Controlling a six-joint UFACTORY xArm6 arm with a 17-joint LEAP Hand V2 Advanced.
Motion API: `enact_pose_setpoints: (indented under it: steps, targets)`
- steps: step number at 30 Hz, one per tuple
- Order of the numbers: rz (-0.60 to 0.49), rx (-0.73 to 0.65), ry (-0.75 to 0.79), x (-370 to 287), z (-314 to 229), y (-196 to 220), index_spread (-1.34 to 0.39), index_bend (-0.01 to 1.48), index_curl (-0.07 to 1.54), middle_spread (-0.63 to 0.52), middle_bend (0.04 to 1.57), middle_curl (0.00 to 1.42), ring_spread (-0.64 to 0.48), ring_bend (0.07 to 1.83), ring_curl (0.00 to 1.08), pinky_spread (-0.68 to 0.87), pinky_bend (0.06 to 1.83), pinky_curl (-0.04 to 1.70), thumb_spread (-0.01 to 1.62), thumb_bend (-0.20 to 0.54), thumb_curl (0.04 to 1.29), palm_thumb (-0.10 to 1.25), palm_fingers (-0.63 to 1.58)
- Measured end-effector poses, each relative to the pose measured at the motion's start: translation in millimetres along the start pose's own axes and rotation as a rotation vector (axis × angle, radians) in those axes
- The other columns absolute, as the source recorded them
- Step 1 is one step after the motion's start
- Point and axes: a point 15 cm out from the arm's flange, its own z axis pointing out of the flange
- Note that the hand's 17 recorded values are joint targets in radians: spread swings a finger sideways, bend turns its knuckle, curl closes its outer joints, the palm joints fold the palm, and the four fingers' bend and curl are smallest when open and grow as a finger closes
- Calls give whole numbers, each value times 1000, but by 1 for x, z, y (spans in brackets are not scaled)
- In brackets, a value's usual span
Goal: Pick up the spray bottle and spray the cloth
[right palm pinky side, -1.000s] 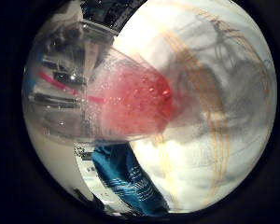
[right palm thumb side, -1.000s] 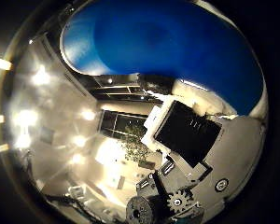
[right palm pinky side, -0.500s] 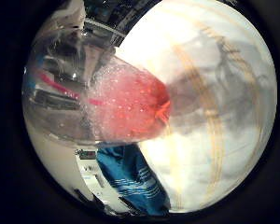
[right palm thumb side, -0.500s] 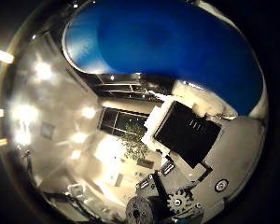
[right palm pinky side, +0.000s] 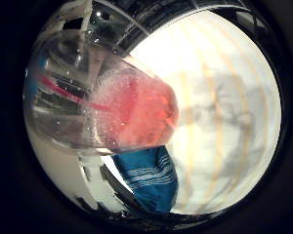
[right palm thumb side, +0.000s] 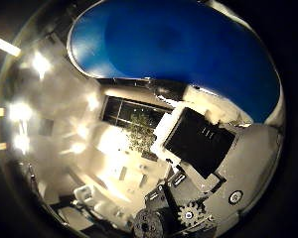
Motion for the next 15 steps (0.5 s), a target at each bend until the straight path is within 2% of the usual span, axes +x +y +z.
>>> enact_pose_setpoints:
  steps: [9, 15]
  targets:
    - [-114, -217, 169, -54, 5, 32, -168, 1214, 689, -58, 1376, 586, -153, 1475, 616, -138, 963, 1471, 1022, -12, 707, 1090, 1188]
    - [-183, -335, 322, -64, 10, 50, -168, 1215, 689, -58, 1375, 585, -153, 1475, 615, -139, 951, 1498, 1019, -12, 716, 1084, 1189]
